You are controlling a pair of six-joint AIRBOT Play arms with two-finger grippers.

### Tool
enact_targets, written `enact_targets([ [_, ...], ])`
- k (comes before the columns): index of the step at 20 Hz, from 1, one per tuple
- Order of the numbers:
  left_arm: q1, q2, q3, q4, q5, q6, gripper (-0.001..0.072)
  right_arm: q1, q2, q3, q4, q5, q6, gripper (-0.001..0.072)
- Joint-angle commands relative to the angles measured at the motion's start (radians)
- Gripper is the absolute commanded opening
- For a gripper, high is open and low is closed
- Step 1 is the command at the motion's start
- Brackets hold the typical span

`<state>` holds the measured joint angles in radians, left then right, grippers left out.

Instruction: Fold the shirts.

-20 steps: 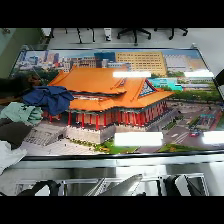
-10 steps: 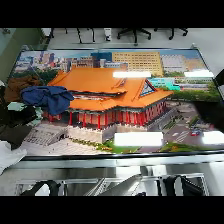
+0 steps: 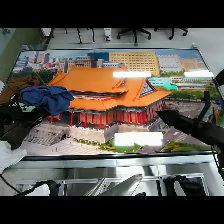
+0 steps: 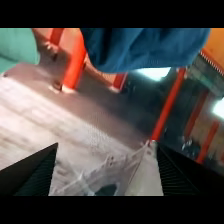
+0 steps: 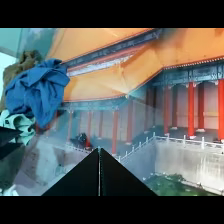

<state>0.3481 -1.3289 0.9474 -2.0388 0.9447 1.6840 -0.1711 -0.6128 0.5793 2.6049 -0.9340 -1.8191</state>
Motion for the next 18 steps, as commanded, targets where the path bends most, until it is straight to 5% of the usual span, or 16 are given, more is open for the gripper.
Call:
enact_targets([
  [1, -0.008, -0.141, 0.017, -0.154, -0.117, 0.041, 0.0697, 0.025, -0.093, -0.008, 0.007, 0.048, 0.020, 0.0021],
  [8, -0.102, -0.367, 0.252, -0.152, -0.205, 0.045, 0.0695, 0.025, -0.177, -0.008, 0.006, 0.044, 0.008, 0.0020],
  [10, -0.123, -0.405, 0.313, -0.146, -0.201, 0.045, 0.0532, 0.026, -0.178, -0.008, 0.006, 0.044, 0.008, 0.0020],
  [12, -0.127, -0.431, 0.359, -0.118, -0.187, 0.043, 0.0528, 0.026, -0.178, -0.008, 0.006, 0.039, 0.008, 0.0020],
  [13, -0.127, -0.439, 0.373, -0.104, -0.179, 0.042, 0.0346, 0.026, -0.178, -0.008, 0.006, 0.034, 0.009, 0.0021],
  [14, -0.127, -0.449, 0.385, -0.079, -0.163, 0.045, 0.0029, 0.025, -0.179, -0.008, 0.006, 0.030, 0.009, 0.0021],
  [18, -0.137, -0.473, 0.430, -0.071, -0.105, 0.043, 0.0019, 0.025, -0.179, -0.008, 0.007, 0.034, 0.042, 0.0021],
])
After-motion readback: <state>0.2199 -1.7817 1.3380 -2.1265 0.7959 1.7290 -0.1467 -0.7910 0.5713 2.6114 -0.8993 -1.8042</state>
